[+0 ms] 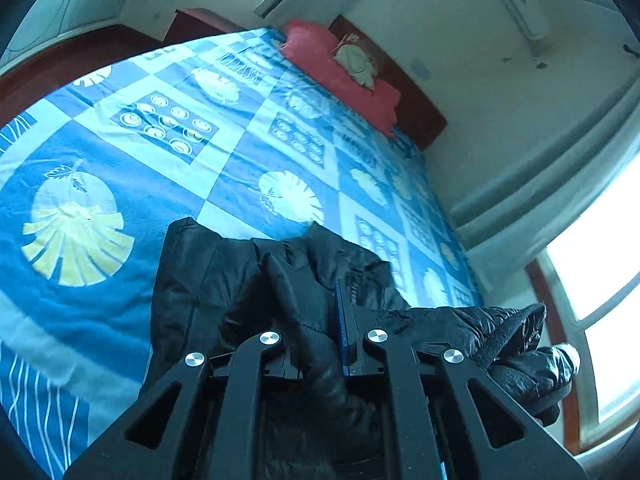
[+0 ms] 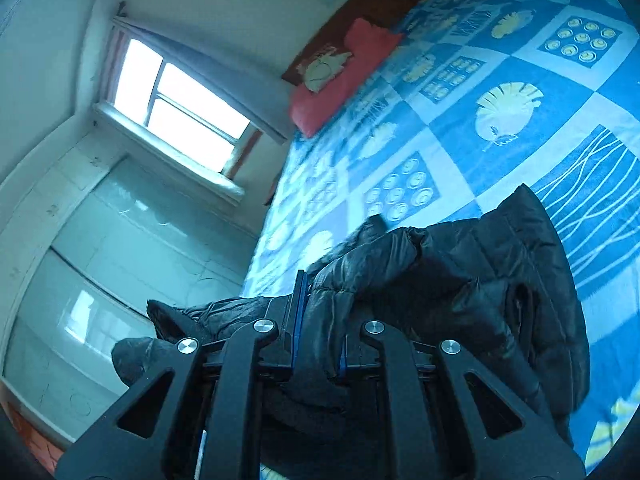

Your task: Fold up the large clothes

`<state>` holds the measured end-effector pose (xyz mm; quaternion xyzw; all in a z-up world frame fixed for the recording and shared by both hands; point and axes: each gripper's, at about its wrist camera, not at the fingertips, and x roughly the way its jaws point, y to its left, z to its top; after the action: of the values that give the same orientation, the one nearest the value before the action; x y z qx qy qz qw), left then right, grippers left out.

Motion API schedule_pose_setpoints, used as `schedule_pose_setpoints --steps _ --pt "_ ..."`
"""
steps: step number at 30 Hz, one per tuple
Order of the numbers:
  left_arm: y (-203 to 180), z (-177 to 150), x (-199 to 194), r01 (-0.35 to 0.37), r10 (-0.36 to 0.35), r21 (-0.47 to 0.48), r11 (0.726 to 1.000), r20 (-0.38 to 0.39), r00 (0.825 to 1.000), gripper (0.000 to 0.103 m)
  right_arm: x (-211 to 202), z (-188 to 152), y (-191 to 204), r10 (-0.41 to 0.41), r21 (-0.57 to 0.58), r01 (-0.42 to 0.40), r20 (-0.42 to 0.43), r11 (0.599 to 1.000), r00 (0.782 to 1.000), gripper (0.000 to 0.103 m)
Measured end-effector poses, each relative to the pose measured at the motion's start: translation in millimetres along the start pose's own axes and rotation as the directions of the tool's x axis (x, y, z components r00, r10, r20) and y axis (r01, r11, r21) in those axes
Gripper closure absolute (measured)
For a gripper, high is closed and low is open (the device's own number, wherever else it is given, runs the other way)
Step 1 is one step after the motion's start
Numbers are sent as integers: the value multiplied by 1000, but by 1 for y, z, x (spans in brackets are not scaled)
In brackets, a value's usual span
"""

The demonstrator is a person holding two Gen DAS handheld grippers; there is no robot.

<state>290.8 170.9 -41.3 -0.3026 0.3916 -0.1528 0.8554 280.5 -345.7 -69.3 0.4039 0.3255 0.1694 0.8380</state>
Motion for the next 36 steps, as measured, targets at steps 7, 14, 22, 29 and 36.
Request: schedule_pose_setpoints --steps 7,14,22,29,36 --pt "32 7 76 -125 124 -1 992 -57 991 92 69 9 -62 -117 84 123 -67 989 991 91" --pt "49 1 100 -152 153 24 988 -65 986 91 91 0 -90 -153 71 158 -74 985 986 92" --pt "54 6 80 -51 47 -63 997 -62 997 79 75 4 -84 -72 118 77 -51 990 996 75" --pt "52 19 33 102 -87 -214 972 78 993 22 39 7 -69 -11 105 7 32 994 999 41" --pt "44 26 21 36 -28 -110 993 71 997 22 32 6 -55 -90 -20 90 16 996 996 41"
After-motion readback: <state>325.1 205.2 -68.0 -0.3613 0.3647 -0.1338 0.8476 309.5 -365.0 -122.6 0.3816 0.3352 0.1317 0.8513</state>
